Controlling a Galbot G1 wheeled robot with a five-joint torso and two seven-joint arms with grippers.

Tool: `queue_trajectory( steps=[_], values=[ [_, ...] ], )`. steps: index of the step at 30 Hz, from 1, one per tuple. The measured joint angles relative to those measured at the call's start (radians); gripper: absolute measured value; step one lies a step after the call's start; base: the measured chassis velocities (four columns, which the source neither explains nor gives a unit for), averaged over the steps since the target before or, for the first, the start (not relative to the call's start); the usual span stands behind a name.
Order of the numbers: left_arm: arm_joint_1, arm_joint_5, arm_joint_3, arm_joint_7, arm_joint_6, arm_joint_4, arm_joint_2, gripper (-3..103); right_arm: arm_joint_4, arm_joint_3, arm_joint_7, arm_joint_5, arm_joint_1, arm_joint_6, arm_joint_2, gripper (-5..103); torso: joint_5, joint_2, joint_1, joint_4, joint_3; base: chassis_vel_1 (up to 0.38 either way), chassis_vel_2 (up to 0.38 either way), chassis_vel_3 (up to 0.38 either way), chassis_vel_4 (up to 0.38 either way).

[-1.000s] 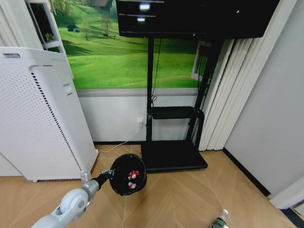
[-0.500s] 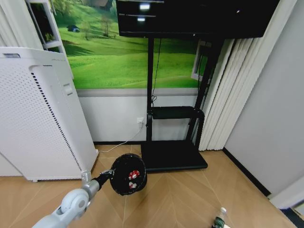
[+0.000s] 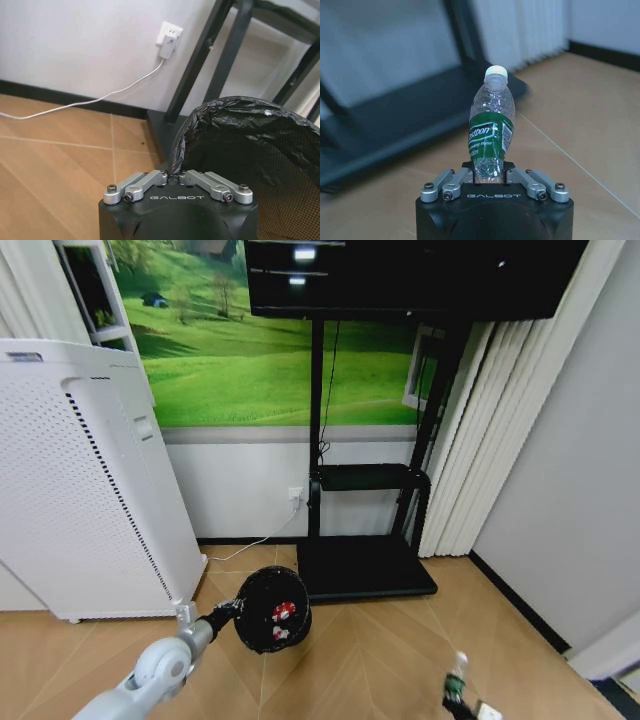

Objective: Pick up the trash bin and place the garbage on the floor into it.

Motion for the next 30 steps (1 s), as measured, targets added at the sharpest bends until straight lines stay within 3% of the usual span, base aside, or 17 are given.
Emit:
queue_trajectory(
  steps=[8,13,17,19,23,27,30],
  values=[
    [-0.093,0.0,0.087,0.022,0.011,0.114,-0.034,3,0.186,-0.031,-0.174,-0.059,-0.051,0.065,-0.041,25,-0.0006,0.0,0.0,-0.0005,0.0,0.0,0.0,0.0,0.0],
    [-0.249,-0.004,0.249,0.087,0.017,0.226,-0.03,3,0.226,-0.053,-0.325,-0.212,-0.065,0.23,-0.02,25,0.0,0.0,0.0,-0.0006,0.0,0.0,0.0,0.0,0.0],
    [-0.344,-0.005,0.341,0.122,0.017,0.278,-0.042,3,0.252,-0.068,-0.362,-0.228,-0.065,0.258,-0.013,25,-0.0001,0.0,0.0,-0.0006,0.0,0.0,0.0,0.0,0.0],
    [-0.46,-0.006,0.469,0.152,0.017,0.328,-0.066,3,0.278,-0.08,-0.38,-0.232,-0.054,0.265,-0.011,25,-0.0001,0.0,0.0,-0.0004,0.0,0.0,0.0,0.0,0.0],
    [-0.554,-0.009,0.566,0.17,0.015,0.369,-0.101,3,0.29,-0.088,-0.383,-0.234,-0.04,0.272,-0.011,25,0.0001,0.0,0.0,-0.0007,0.0,0.0,0.0,0.0,0.0],
    [-0.69,-0.02,0.708,0.19,0.007,0.451,-0.191,3,0.319,-0.102,-0.39,-0.23,-0.033,0.273,-0.012,25,0.0001,0.0,0.0,-0.0008,0.0,0.0,0.0,0.0,0.0],
    [-0.728,-0.022,0.753,0.194,0.004,0.486,-0.234,3,0.327,-0.107,-0.396,-0.23,-0.034,0.275,-0.01,25,0.0,0.0,0.0,-0.0006,0.0,0.0,0.0,0.0,0.0]
  ],
)
